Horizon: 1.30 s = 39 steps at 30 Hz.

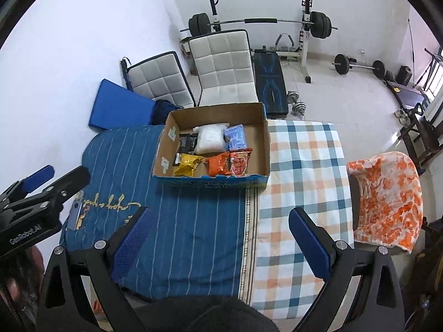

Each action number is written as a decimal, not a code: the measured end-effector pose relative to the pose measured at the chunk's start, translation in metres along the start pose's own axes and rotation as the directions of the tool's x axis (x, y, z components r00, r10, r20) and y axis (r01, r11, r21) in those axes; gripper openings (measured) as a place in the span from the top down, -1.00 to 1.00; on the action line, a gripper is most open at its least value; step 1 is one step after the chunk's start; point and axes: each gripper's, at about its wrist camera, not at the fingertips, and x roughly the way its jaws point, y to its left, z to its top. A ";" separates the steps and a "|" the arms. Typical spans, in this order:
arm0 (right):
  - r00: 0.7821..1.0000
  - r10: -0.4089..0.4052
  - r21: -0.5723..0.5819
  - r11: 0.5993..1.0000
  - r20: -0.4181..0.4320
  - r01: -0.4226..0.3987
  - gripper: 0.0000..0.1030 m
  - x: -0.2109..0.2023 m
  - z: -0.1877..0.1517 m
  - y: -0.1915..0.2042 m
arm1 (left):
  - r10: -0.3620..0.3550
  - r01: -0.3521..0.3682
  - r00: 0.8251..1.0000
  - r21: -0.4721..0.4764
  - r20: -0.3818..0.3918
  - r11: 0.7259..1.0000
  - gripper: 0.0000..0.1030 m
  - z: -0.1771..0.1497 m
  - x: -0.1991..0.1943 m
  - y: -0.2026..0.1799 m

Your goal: Organize snacks

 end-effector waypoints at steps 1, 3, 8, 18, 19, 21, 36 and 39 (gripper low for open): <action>1.000 0.005 -0.003 1.000 0.002 -0.005 -0.95 -0.005 -0.003 0.002 | -0.002 0.002 1.000 0.001 0.004 1.000 -0.99 0.000 -0.001 -0.001; 1.000 0.001 -0.010 1.000 0.010 -0.001 -0.95 -0.010 -0.005 0.004 | 0.003 -0.003 1.000 0.008 0.016 1.000 -0.99 0.001 -0.005 -0.003; 0.999 -0.036 0.001 0.999 0.038 0.036 -0.95 -0.017 -0.003 0.002 | 0.017 -0.017 0.998 0.004 0.056 1.000 -0.99 0.007 -0.012 -0.005; 0.986 -0.095 0.020 0.995 0.138 0.093 -0.95 -0.043 0.013 -0.004 | 0.032 -0.031 0.995 -0.005 0.095 0.999 -0.99 0.010 -0.022 -0.002; 0.985 -0.096 0.020 0.995 0.145 0.094 -0.95 -0.046 0.014 -0.004 | 0.031 -0.031 0.995 -0.006 0.096 1.000 -0.99 0.010 -0.023 -0.001; 0.982 -0.103 0.018 0.995 0.156 0.101 -0.95 -0.051 0.015 -0.003 | 0.036 -0.035 0.995 -0.007 0.098 0.999 -0.99 0.010 -0.024 -0.001; 0.977 -0.107 0.006 0.994 0.185 0.108 -0.95 -0.063 0.016 0.004 | 0.030 -0.029 0.994 -0.015 0.106 0.999 -0.99 0.007 -0.030 0.000; 0.977 -0.106 0.006 0.994 0.183 0.106 -0.95 -0.062 0.016 0.004 | 0.036 -0.035 0.993 -0.013 0.109 0.999 -0.99 0.006 -0.031 0.000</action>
